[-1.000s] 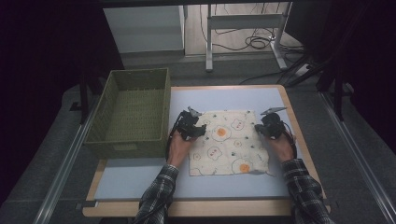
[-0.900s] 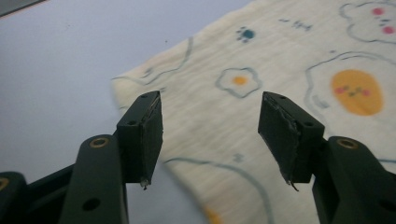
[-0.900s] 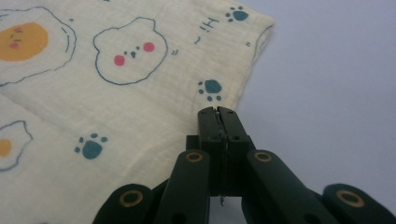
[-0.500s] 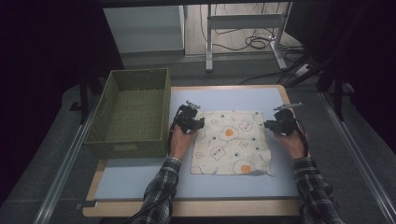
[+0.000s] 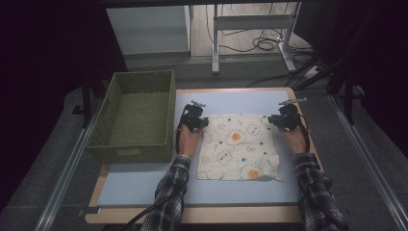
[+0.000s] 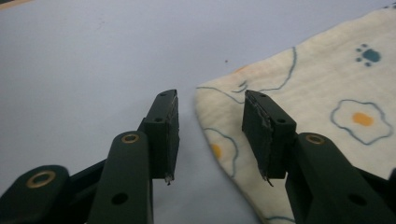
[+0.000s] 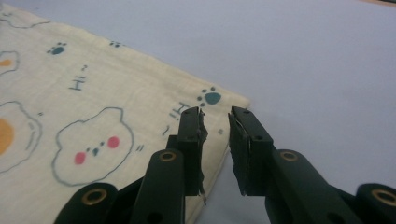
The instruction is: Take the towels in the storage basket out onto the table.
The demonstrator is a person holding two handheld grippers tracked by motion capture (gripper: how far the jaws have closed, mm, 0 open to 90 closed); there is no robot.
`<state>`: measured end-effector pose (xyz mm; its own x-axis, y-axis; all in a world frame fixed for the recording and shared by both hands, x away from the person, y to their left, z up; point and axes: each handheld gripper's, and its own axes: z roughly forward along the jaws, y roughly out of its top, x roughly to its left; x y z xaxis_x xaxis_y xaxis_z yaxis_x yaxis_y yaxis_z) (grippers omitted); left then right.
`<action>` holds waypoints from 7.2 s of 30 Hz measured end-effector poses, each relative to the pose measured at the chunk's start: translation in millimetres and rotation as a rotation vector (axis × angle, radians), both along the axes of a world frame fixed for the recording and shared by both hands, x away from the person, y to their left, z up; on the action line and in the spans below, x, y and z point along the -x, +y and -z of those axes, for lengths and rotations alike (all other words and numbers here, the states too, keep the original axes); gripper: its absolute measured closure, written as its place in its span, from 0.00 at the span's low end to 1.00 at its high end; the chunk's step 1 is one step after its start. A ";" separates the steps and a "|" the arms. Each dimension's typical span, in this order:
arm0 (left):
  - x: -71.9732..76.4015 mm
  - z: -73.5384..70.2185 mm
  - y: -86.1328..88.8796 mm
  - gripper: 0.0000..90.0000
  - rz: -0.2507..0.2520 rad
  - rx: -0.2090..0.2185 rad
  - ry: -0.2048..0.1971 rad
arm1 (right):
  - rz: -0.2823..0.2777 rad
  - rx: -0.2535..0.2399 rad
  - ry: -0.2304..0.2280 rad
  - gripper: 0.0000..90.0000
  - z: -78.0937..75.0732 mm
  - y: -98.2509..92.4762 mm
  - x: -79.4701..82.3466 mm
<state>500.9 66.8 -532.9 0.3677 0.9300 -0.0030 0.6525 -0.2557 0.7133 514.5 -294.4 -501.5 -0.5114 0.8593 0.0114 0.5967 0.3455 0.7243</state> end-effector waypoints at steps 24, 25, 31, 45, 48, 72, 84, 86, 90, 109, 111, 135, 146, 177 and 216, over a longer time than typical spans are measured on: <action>5.4 -6.8 -0.4 0.99 0.074 0.056 -0.069 | 0.030 0.024 0.015 0.99 -2.6 14.1 -11.9; 6.7 -9.9 -0.7 0.99 0.074 0.051 -0.077 | 0.028 0.017 0.007 0.99 -7.4 11.7 -9.1; 18.1 -35.8 -5.2 0.98 0.087 0.023 -0.123 | 0.005 -0.005 -0.042 0.98 -31.4 4.0 8.2; 48.7 -59.3 -9.3 0.97 0.142 -0.006 -0.132 | -0.067 -0.010 -0.086 0.98 -63.0 -1.2 46.5; 58.5 -55.7 -8.9 0.97 0.153 -0.014 -0.119 | -0.089 0.006 -0.078 0.98 -58.9 -0.1 58.9; 154.6 -34.4 2.7 0.97 0.273 0.090 -0.157 | -0.207 -0.024 -0.075 0.98 -42.2 -17.6 162.3; 192.1 -8.1 19.9 0.96 0.313 0.104 -0.143 | -0.268 -0.008 -0.059 0.98 -22.3 -15.5 200.5; 196.0 -4.0 21.9 0.94 0.321 0.106 -0.119 | -0.274 -0.006 -0.042 0.97 -14.3 -15.2 202.8; 205.6 2.0 26.4 0.83 0.334 0.103 -0.082 | -0.275 0.002 -0.007 0.91 -1.4 -16.7 208.0; 213.7 -3.3 32.8 0.60 0.351 0.132 -0.043 | -0.202 -0.022 -0.012 0.74 -8.8 -39.8 217.7; 208.4 -0.9 26.9 0.62 0.363 0.140 -0.034 | -0.202 -0.034 -0.005 0.72 -5.6 -35.9 211.4; 204.3 10.2 16.1 0.64 0.387 0.088 -0.031 | -0.203 0.009 -0.030 0.84 -38.3 -26.3 216.4; 207.1 -0.4 18.0 0.66 0.397 0.101 -0.031 | -0.210 -0.004 0.045 0.79 -13.1 -37.0 232.5; 215.0 -7.0 23.9 1.00 0.446 0.089 0.080 | -0.222 -0.015 0.044 0.74 -8.1 -26.1 224.7; 100.7 0.8 8.7 0.75 0.220 0.080 0.069 | -0.124 0.059 0.046 0.96 7.0 -6.0 120.3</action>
